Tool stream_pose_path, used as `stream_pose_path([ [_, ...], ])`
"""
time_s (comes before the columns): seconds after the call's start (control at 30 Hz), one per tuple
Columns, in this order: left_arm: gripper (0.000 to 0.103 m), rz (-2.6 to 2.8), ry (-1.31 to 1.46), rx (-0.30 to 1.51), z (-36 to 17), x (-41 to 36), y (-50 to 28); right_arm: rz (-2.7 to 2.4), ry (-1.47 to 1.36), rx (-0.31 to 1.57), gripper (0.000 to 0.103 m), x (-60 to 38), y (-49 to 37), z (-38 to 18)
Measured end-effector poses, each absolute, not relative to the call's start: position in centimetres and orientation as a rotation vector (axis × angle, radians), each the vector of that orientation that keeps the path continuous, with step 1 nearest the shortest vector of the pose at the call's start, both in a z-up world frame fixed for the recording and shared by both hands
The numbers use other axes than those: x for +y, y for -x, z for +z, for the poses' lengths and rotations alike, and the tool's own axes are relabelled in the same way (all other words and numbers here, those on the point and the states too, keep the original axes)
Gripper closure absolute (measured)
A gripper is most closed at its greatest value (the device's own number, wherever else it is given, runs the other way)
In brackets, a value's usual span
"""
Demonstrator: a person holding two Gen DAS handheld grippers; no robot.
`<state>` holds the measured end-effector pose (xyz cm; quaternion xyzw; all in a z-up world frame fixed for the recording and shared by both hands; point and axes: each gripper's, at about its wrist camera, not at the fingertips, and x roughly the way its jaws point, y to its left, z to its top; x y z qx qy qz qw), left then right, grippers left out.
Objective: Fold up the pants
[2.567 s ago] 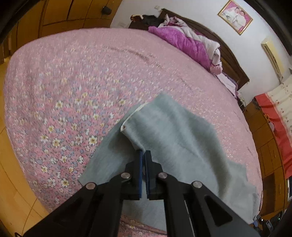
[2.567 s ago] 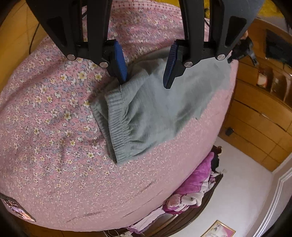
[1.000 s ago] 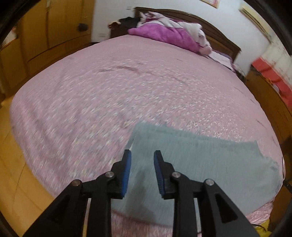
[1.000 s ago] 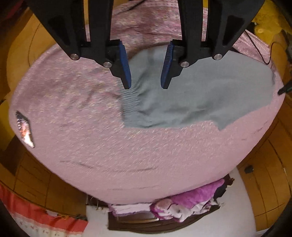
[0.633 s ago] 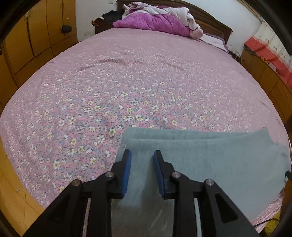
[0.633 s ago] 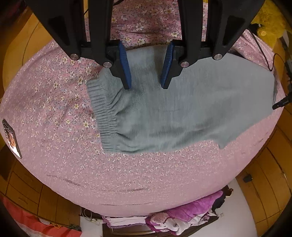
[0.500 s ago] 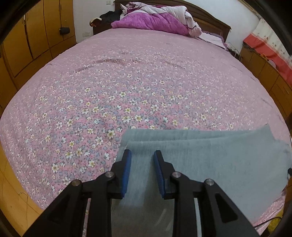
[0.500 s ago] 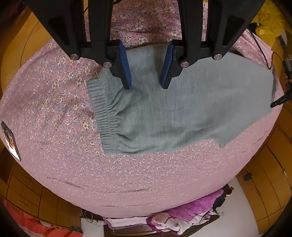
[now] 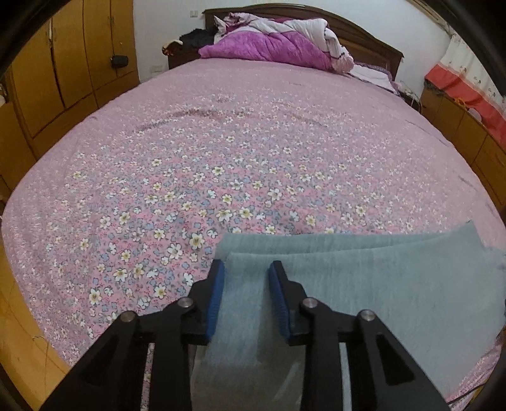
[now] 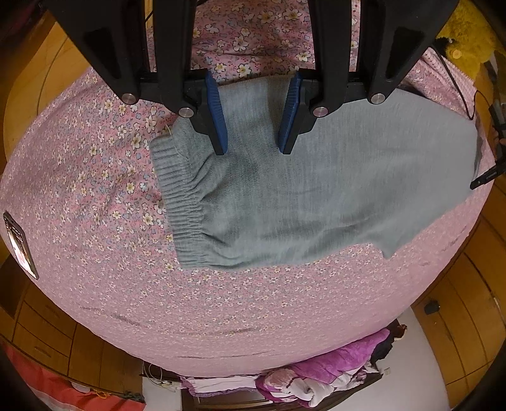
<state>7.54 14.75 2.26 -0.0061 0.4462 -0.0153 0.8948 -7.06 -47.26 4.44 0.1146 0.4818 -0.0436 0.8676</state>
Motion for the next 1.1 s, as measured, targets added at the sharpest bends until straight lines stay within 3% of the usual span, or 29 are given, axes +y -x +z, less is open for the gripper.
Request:
stream_pose_path([
  [0.1,0.075,-0.017,-0.015,0.901,2.4,14.3,-6.9,-0.092,-0.240,1.008,0.076,-47.3,7.1,4.4],
  [0.2,0.096,-0.045,-0.008,0.900,2.4,14.0,-6.6,-0.090,-0.238,1.009,0.076,-47.3,7.1,4.3],
  [0.23,0.097,-0.042,-0.006,0.895,2.6,13.9,-6.5,-0.091,-0.239,1.009,0.076,-47.3,7.1,4.3],
  [0.43,0.097,-0.032,0.018,0.800,5.3,14.3,-6.3,-0.092,-0.247,1.008,0.076,-47.4,7.1,4.2],
  [0.7,0.095,0.003,-0.018,0.876,2.2,13.9,-8.1,-0.092,-0.237,1.012,0.076,-47.1,6.9,4.2],
  [0.97,0.092,0.022,0.095,0.826,6.5,14.2,-5.2,0.030,-0.211,0.927,0.076,-45.0,4.4,8.6],
  [1.1,0.089,-0.052,0.149,0.826,7.2,12.7,-4.3,0.157,-0.247,0.949,0.076,-42.5,1.0,8.1],
])
